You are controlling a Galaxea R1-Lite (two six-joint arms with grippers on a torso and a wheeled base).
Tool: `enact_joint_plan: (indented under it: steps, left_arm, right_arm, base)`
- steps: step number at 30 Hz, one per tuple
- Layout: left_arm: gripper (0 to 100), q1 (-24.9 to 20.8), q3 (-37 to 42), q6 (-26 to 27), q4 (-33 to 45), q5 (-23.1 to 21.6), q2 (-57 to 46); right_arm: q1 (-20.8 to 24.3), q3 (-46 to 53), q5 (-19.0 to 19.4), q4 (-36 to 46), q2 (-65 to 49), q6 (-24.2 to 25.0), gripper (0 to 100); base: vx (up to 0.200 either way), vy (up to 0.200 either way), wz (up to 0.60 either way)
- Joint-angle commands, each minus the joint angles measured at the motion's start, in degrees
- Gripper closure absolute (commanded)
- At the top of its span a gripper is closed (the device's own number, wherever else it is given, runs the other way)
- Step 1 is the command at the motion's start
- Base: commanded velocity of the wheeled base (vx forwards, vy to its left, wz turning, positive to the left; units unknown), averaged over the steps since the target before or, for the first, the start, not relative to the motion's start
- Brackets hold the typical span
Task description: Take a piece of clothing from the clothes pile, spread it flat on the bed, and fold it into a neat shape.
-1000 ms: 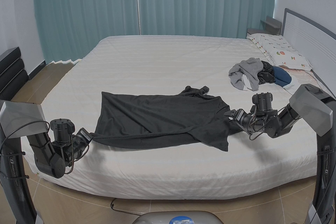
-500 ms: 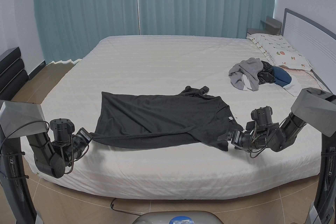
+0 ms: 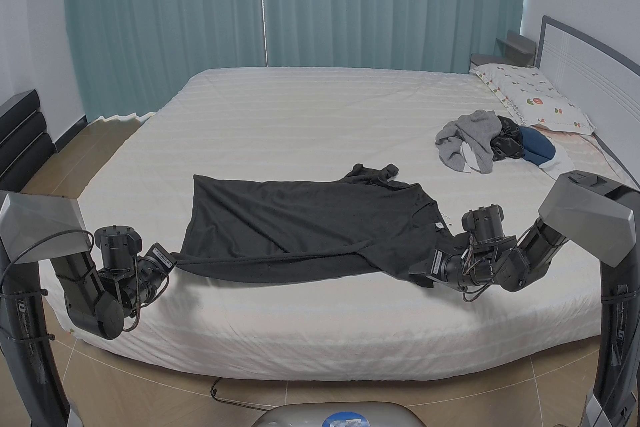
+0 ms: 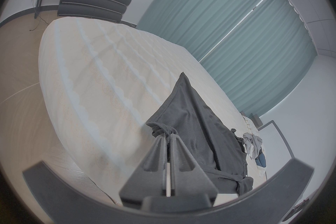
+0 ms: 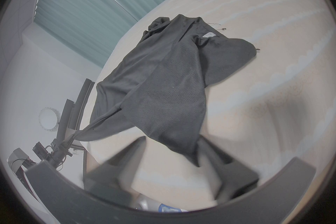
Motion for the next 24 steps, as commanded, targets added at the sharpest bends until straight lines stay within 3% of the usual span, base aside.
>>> enact_joint_plan:
  steps: [1,5,16,24]
  left_arm:
    - [100,0.0,0.1,0.2,0.0,0.0,0.0]
    - [100,0.3,0.4,0.5,0.2,0.0,-0.2]
    - [100,2.5,2.4,8.2,-0.2,0.0,-2.1]
    - [100,3.9,6.2,15.6,0.4,0.0,-4.4]
  right_arm:
    - [-1.0,2.3,0.0,0.0,-2.6,-0.1,100]
    - [-1.7,7.3,0.9,0.1,-7.6,0.1,100]
    - [-2.6,22.8,2.7,0.2,-21.7,0.1,100]
    - [-2.4,33.2,6.8,0.2,-29.4,-0.6,100]
  base:
    - [0.0,0.0,0.0]
    - [0.0,0.0,0.0]
    - [0.0,0.0,0.0]
    - [0.0,0.0,0.0]
